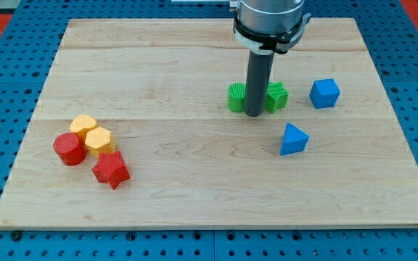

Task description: Slide the triangle closer to the bottom side of the green star

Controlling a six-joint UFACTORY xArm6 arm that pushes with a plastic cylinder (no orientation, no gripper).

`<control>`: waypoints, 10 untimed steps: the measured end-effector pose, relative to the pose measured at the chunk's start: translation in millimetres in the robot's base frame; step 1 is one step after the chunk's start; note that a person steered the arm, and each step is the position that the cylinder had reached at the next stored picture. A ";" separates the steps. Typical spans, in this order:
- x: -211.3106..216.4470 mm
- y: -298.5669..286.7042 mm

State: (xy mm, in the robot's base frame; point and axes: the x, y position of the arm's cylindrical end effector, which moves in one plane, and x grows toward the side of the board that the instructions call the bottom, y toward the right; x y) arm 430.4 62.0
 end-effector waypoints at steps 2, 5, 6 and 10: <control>21.6 -10.1; 94.8 28.4; 98.7 68.9; 70.6 29.4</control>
State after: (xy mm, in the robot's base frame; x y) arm 501.0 91.4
